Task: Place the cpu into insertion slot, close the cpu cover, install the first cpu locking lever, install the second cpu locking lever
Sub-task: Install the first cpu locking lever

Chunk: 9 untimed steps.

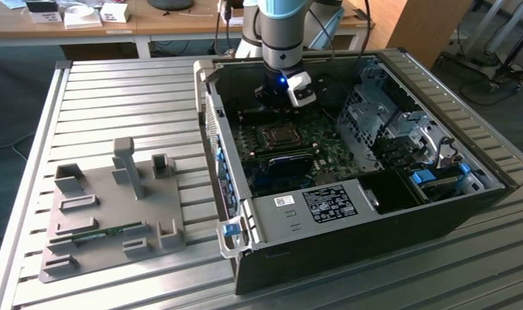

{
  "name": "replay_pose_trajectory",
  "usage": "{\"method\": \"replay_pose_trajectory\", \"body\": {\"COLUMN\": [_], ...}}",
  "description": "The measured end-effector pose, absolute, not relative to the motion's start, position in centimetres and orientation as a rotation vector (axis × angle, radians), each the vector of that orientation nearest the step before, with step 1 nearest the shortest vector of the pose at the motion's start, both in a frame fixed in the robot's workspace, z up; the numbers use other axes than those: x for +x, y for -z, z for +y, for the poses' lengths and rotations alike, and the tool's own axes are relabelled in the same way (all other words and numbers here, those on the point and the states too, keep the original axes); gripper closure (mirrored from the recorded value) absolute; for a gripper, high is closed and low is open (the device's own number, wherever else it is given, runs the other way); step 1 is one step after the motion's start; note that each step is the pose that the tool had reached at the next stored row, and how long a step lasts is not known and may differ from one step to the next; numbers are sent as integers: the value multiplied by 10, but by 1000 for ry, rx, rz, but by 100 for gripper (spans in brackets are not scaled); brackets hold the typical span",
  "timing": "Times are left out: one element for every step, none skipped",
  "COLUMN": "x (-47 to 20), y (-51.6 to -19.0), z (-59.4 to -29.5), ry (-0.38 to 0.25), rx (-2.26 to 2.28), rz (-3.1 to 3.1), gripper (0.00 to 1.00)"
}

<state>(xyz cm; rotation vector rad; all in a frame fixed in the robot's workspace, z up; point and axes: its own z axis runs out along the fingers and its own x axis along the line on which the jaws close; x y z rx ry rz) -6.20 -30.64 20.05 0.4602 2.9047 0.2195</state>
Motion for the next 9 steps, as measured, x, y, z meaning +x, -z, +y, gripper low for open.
{"method": "replay_pose_trajectory", "body": {"x": [-62, -62, -62, -62, -62, -63, -63, -63, -63], "y": [-200, -200, -200, -200, -199, -199, -199, -199, -199], "z": [-307, -307, -308, -308, -309, -309, -310, -310, -311], "ry": [-219, -219, -219, -219, -220, -220, -220, -220, -220], "rx": [460, 459, 459, 459, 459, 459, 458, 458, 458], "rz": [2904, 2903, 2902, 2901, 2900, 2899, 2898, 2897, 2896], "gripper": [89, 89, 89, 89, 89, 89, 89, 89, 89]}}
